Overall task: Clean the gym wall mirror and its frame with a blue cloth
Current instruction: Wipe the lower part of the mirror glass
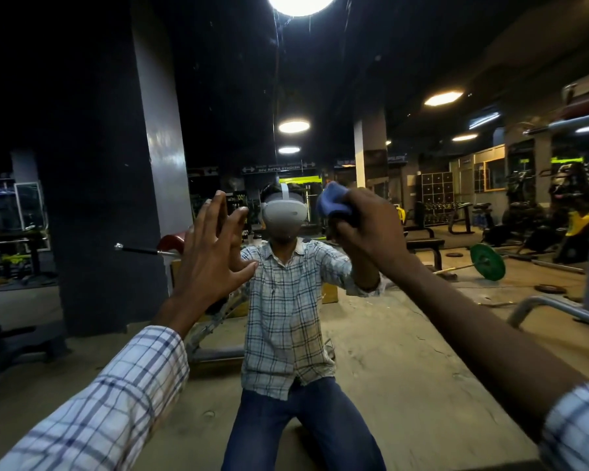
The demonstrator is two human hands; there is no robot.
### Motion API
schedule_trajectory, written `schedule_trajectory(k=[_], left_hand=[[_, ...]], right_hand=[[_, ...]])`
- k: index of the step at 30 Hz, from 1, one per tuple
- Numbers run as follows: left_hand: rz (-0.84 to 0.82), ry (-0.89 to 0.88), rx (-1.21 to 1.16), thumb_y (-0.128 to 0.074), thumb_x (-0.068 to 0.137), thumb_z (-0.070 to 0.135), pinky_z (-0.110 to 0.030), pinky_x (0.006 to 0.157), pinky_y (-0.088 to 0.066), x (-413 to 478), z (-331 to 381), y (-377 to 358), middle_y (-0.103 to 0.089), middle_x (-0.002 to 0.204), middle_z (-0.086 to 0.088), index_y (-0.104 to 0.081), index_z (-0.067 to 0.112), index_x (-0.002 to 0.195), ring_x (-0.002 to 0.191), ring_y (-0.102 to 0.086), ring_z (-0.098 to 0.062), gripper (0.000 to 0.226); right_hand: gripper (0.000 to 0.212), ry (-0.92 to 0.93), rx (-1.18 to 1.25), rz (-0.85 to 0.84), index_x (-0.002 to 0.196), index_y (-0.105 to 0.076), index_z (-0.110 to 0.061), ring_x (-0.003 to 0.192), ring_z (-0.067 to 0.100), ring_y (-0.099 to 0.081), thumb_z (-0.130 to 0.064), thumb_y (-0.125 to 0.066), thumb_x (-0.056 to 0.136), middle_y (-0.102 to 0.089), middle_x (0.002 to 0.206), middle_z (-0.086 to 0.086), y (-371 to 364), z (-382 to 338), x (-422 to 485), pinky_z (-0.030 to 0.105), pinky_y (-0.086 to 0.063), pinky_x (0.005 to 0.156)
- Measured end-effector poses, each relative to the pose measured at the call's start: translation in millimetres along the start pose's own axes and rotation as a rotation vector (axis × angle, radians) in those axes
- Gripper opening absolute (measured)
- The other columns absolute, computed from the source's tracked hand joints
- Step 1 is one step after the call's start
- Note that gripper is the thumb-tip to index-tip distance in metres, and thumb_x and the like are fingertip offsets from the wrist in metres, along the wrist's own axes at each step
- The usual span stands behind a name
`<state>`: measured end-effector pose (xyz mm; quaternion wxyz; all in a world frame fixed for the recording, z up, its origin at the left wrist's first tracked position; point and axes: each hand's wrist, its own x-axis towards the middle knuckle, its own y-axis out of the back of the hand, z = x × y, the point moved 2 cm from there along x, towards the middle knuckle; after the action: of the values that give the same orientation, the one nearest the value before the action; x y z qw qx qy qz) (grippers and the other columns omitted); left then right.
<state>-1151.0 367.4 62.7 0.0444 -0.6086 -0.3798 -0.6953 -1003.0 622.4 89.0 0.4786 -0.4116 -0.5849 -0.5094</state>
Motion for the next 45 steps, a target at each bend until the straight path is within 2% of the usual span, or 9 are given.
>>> schedule_trajectory(k=[2,6,13,18,26,28,32,39,45], left_hand=[[-0.004,-0.019,0.012,-0.085,0.075,0.056,-0.068,0.120,-0.024,1,7,-3,0.006,0.174,-0.001,-0.029,0.031,0.161,0.160,-0.002,-0.030,0.105],[-0.009,-0.042,0.022,-0.082,0.076,0.058,-0.066,0.122,-0.020,5,24,-10,0.008,0.174,-0.004,-0.030,0.030,0.161,0.160,0.001,-0.030,0.104],[0.039,-0.034,0.022,-0.083,0.076,0.058,-0.063,0.123,-0.019,16,50,-22,0.001,0.174,-0.009,-0.036,0.026,0.158,0.160,-0.002,-0.032,0.100],[0.035,-0.046,0.002,-0.082,0.076,0.057,-0.064,0.122,-0.021,17,63,-30,0.000,0.174,-0.008,-0.037,0.026,0.158,0.160,-0.003,-0.032,0.098],[0.041,-0.023,-0.019,-0.080,0.077,0.057,-0.066,0.121,-0.023,20,79,-37,0.000,0.174,-0.005,-0.037,0.027,0.157,0.160,-0.001,-0.030,0.095],[0.052,-0.002,-0.029,-0.079,0.077,0.058,-0.065,0.121,-0.024,19,81,-39,0.001,0.174,-0.004,-0.037,0.028,0.157,0.160,-0.001,-0.029,0.096],[0.066,0.029,-0.017,-0.081,0.076,0.058,-0.065,0.120,-0.024,18,85,-42,0.000,0.174,-0.005,-0.037,0.025,0.157,0.160,-0.003,-0.028,0.097],[0.098,0.029,-0.011,-0.086,0.073,0.056,-0.063,0.121,-0.020,18,83,-45,-0.001,0.174,-0.004,-0.039,0.027,0.157,0.160,-0.004,-0.028,0.100],[0.116,0.015,-0.005,-0.087,0.071,0.053,-0.065,0.120,-0.021,17,82,-48,-0.002,0.174,-0.006,-0.039,0.026,0.157,0.160,-0.005,-0.030,0.102]], right_hand=[[0.032,-0.085,0.045,0.078,0.117,-0.065,-0.014,0.094,0.010,-0.058,-0.020,-0.075,0.087,-0.064,0.108,-0.003,-4,3,-12,0.035,-0.056,0.085],[0.032,0.302,-0.067,-0.415,0.116,-0.066,-0.017,0.100,0.020,-0.064,-0.020,-0.074,0.085,-0.068,0.114,0.003,-18,-4,-42,0.041,-0.059,0.084],[0.034,-0.148,0.061,0.115,0.118,-0.064,-0.012,0.096,0.005,-0.054,-0.017,-0.075,0.086,-0.065,0.112,0.002,17,36,-25,0.022,-0.051,0.085],[0.037,0.325,-0.087,-0.404,0.116,-0.070,-0.014,0.097,0.026,-0.068,-0.017,-0.080,0.080,-0.070,0.111,0.006,8,27,-42,0.044,-0.060,0.082],[0.030,-0.345,0.022,0.265,0.116,-0.068,-0.007,0.093,0.009,-0.052,-0.015,-0.075,0.088,-0.068,0.110,0.011,43,63,5,0.024,-0.051,0.086],[0.032,-0.263,0.029,0.174,0.117,-0.069,-0.012,0.092,0.011,-0.057,-0.019,-0.077,0.087,-0.068,0.112,0.006,22,40,8,0.024,-0.054,0.085],[0.040,0.247,-0.064,-0.298,0.126,-0.066,-0.014,0.093,0.029,-0.069,-0.029,-0.073,0.090,-0.069,0.113,0.009,-8,2,19,0.048,-0.060,0.081],[0.032,-0.118,0.029,0.151,0.119,-0.067,-0.014,0.090,0.010,-0.057,-0.022,-0.075,0.089,-0.065,0.108,0.003,42,66,51,0.025,-0.051,0.081],[0.034,-0.091,-0.014,0.056,0.118,-0.068,-0.014,0.089,0.011,-0.055,-0.022,-0.074,0.086,-0.064,0.106,0.004,53,80,24,0.027,-0.049,0.077]])
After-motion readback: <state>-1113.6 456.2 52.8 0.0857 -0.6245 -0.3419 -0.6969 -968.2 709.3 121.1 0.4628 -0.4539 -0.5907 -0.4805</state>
